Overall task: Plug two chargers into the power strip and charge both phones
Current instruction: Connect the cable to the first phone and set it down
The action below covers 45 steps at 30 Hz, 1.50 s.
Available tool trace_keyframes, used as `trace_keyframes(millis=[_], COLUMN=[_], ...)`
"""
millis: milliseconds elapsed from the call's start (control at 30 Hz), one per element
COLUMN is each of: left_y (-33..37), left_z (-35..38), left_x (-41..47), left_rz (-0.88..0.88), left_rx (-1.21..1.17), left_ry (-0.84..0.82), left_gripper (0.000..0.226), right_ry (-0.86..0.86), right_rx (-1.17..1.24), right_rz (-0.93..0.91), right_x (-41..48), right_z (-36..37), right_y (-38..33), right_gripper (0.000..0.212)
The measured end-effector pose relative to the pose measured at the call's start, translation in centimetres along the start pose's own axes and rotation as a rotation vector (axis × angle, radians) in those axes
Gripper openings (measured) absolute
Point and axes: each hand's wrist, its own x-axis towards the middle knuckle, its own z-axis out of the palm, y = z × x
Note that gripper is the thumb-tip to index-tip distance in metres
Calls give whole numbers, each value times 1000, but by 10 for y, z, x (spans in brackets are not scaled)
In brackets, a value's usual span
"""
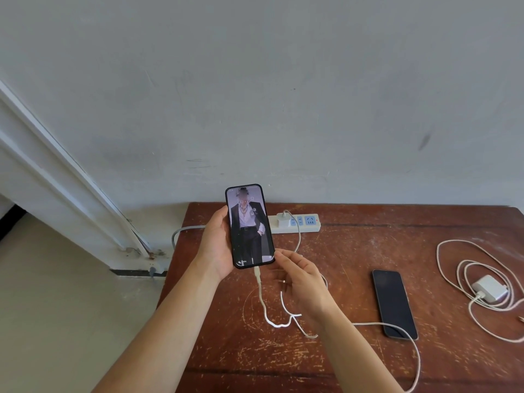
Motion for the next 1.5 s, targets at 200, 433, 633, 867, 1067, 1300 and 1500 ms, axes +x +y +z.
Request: trace_keyframes(millis=[200,433,633,867,1067,1300,1500], left_y=[0,-2,-11,-33,-60,-85,-92], left_z=[-7,-16,-26,-46,-71,-103,-125], left_x=[1,8,18,28,41,61,85], left_rz=[-36,-71,-76,-113,-185,-282,-311], left_rx=[-9,-17,18,54,116,164,222], left_ry=[-11,46,94,215,322,424,461], left_gripper=[42,44,34,27,31,25,24], right_ry=[11,27,58,96,145,164,141], right_rx=[-30,-34,-25,-59,-163,-372,-431], right_rz=[3,15,62,159,264,346,345], right_x=[4,12,21,37,57,81,99], right_z=[1,1,-1,-2,-4,-4,8], right_y=[2,10,23,46,83,124,146], right_gripper=[21,20,22,20,17,20,36])
